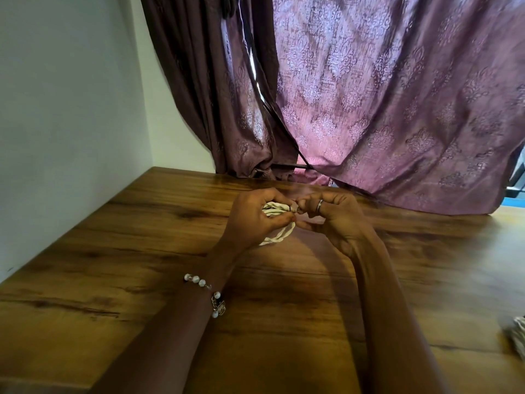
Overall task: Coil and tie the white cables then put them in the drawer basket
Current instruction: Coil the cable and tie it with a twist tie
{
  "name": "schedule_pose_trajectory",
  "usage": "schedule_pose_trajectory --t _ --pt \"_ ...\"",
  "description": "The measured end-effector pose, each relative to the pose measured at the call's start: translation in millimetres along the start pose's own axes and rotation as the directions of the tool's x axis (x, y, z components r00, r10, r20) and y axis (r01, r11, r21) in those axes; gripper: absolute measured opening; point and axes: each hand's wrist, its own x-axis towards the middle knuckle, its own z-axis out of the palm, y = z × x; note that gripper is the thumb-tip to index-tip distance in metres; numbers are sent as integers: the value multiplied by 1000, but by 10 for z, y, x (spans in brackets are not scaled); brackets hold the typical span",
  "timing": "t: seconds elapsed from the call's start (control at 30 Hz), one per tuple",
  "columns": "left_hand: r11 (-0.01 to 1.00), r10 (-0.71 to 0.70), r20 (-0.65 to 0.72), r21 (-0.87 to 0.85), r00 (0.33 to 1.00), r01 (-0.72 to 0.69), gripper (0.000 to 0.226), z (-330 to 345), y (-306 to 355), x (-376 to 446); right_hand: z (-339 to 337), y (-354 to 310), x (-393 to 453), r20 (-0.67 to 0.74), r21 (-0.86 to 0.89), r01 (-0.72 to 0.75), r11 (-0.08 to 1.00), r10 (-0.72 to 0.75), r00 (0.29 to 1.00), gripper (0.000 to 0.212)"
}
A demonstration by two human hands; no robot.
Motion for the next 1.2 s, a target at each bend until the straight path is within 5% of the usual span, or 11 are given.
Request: schedule_pose_trajectory --t 0.23,0.47,0.57,1.2 --pt "998 -13 -51 -54 999 10 24 -8 21 -12 28 11 27 75 233 -77 969 61 995 8" --pt "992 -45 -38 -123 998 40 21 -17 93 -3 18 -66 -33 84 257 -60 965 39 996 39" --pt "994 -28 -30 -105 999 25 25 -21 108 -7 -7 -102 -45 53 220 -73 973 63 997 52" --pt "1000 14 51 13 999 -15 27 -40 123 5 14 -55 2 -61 23 -38 999 40 997 39"
